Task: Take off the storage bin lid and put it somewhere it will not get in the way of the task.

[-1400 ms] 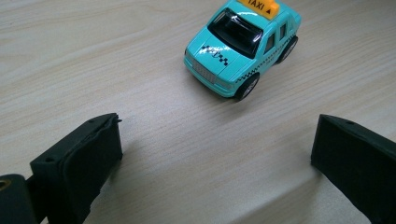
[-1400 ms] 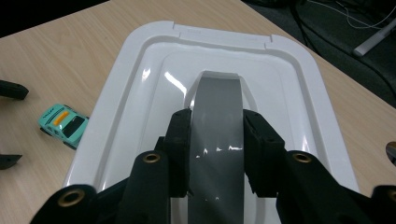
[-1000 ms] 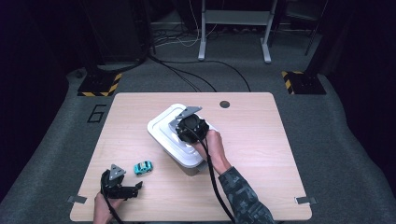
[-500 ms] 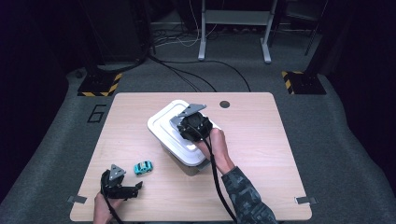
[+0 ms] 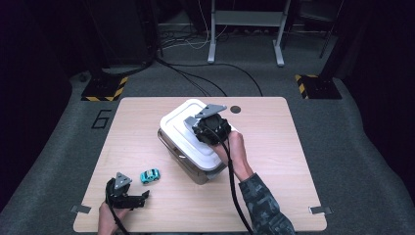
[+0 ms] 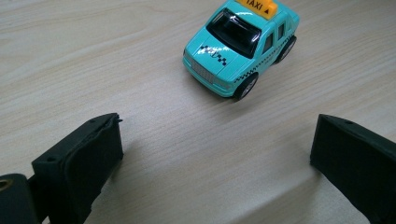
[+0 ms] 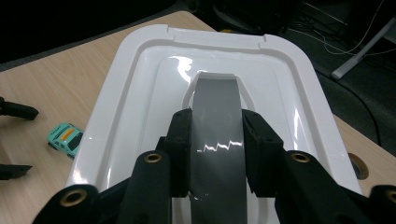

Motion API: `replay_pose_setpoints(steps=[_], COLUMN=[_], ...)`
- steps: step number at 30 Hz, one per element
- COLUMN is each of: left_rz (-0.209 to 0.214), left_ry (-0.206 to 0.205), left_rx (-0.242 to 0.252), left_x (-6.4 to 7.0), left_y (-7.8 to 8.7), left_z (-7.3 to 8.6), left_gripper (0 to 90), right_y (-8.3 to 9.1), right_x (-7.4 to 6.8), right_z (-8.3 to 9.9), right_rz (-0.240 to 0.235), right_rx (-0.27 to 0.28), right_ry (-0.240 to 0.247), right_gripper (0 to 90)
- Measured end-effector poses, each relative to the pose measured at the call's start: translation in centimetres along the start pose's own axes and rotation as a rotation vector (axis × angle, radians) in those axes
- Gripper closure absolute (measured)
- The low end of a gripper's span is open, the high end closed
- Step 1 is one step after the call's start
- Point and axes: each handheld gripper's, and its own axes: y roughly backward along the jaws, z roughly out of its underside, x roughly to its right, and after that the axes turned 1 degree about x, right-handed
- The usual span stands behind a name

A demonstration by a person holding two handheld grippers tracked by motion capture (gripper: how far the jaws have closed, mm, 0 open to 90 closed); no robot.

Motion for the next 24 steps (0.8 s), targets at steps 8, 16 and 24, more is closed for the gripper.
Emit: replay_pose_setpoints(steps=[8,16,24], left_rz=[0.000,0.000,0.000], left_ry=[0.000,0.000,-0.001], left_rx=[0.000,0.000,0.000], left_x=[0.0,0.0,0.0], left_y=[0.0,0.0,0.0], left_z=[0.0,0.0,0.0], left_gripper=[1.8,1.8,1.8], right_y=[1.1,2.4,3.7], right_x=[1.1,2.8,4.3], right_z=[0.2,0.7,1.5], right_rz=[0.029,0.061,0.096], right_rx=[0.002,0.010,0.018], right_ry=[-0.014,-0.024,-0.052], right_gripper=[66.1,66.1,66.1])
